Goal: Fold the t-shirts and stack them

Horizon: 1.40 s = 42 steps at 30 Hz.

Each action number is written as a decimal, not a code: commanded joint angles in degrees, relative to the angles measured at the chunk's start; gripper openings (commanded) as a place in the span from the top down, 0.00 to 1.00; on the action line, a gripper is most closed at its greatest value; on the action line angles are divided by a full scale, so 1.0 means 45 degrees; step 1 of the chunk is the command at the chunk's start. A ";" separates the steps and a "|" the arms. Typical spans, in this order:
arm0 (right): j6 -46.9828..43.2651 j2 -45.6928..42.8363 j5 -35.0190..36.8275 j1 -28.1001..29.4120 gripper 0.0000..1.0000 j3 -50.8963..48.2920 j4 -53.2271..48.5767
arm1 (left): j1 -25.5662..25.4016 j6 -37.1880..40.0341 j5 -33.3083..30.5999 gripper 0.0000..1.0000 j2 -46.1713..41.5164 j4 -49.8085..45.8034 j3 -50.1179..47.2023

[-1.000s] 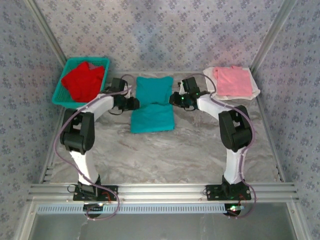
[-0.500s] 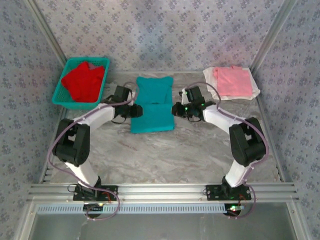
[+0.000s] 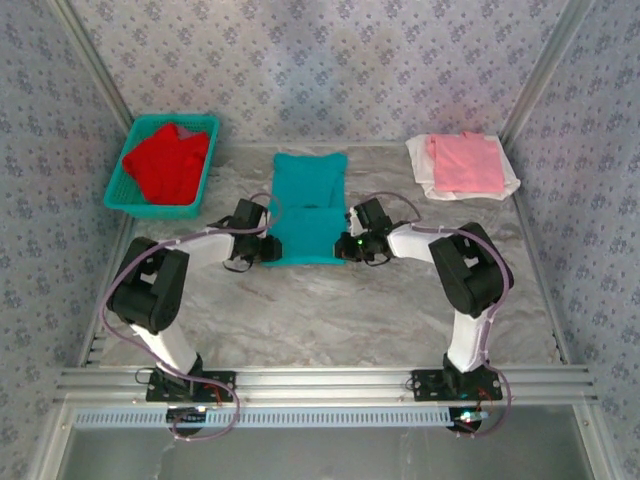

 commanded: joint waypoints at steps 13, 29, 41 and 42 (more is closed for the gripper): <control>0.0206 -0.1131 0.1292 -0.1149 0.93 -0.1773 -0.1165 | -0.1224 -0.0922 0.0502 0.69 -0.0155 0.0016 -0.1101; 0.0695 -0.4827 0.0681 -0.1244 0.75 -0.1633 -0.2899 | -0.1023 -0.2092 -0.0417 0.58 -0.4449 -0.1765 -0.1466; 0.0658 -0.2802 -0.0110 -0.1033 0.59 -0.1120 -0.2809 | 0.0092 -0.2367 0.1723 0.59 -0.3406 -0.0112 -0.2584; 0.0638 -0.2631 -0.0135 -0.1014 0.59 -0.1078 -0.2802 | 0.0078 -0.2315 0.1820 0.59 -0.3241 -0.0012 -0.2540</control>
